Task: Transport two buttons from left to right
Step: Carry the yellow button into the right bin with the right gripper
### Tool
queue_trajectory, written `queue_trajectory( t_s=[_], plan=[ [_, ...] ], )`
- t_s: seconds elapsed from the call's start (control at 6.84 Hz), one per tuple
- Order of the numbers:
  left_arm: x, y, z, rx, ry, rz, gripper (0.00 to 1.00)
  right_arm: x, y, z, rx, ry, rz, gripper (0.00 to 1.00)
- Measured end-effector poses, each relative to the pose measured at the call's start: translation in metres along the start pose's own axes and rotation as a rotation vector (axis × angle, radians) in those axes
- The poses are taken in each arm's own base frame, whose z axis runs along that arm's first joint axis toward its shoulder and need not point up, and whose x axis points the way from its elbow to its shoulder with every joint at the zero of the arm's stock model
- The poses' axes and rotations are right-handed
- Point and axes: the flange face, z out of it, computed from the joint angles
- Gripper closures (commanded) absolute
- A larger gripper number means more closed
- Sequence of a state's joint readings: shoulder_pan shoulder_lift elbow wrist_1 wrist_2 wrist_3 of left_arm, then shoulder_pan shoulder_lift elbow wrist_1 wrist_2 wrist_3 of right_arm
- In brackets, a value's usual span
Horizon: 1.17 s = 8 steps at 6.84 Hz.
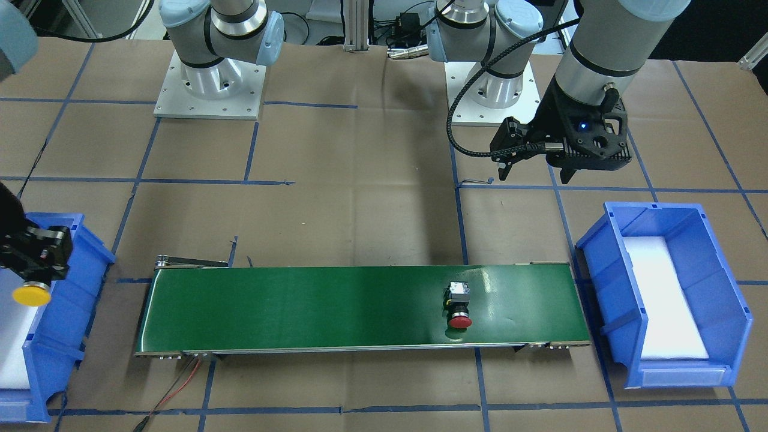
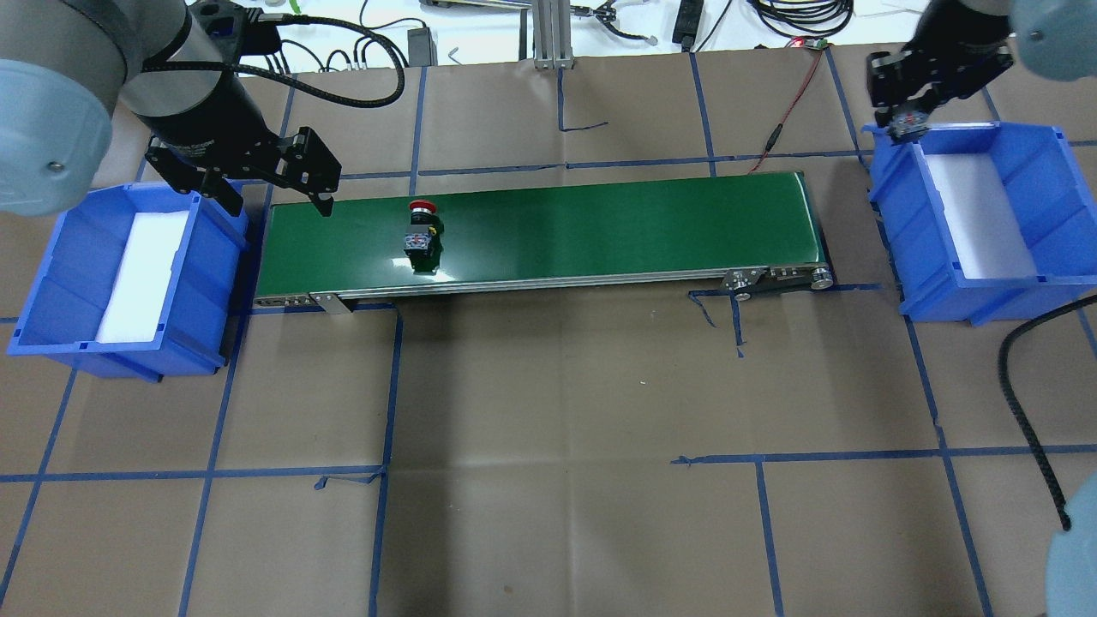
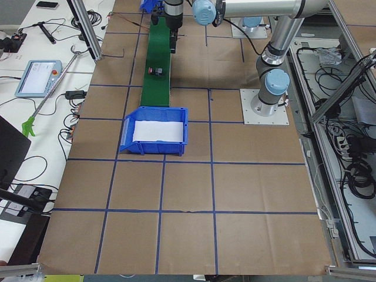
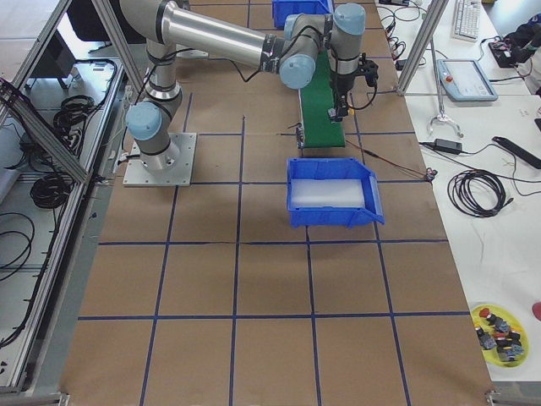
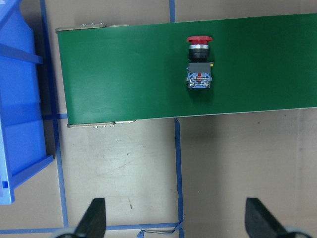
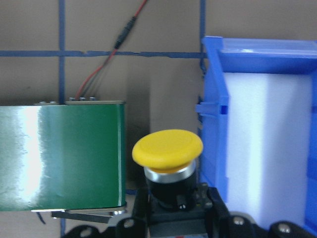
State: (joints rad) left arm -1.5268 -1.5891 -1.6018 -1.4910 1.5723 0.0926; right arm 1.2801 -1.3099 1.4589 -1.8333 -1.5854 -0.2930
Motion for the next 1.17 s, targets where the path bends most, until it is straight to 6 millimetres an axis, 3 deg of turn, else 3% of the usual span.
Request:
queue_trajectory(
  t_s=[0.29, 0.73, 1.17],
  plan=[
    [0.0, 0.0, 0.001, -0.001, 0.0, 0.001, 0.01, 0.06, 0.017, 0.019, -0.04, -0.001, 0.053, 0.97],
    [0.001, 0.0, 0.001, -0.001, 0.0, 0.001, 0.01, 0.114, 0.034, 0.072, -0.067, -0.012, 0.037, 0.98],
    [0.001, 0.0, 0.001, -0.001, 0.001, 0.001, 0.01, 0.136, 0.041, 0.14, -0.096, -0.025, 0.033, 0.98]
  ],
)
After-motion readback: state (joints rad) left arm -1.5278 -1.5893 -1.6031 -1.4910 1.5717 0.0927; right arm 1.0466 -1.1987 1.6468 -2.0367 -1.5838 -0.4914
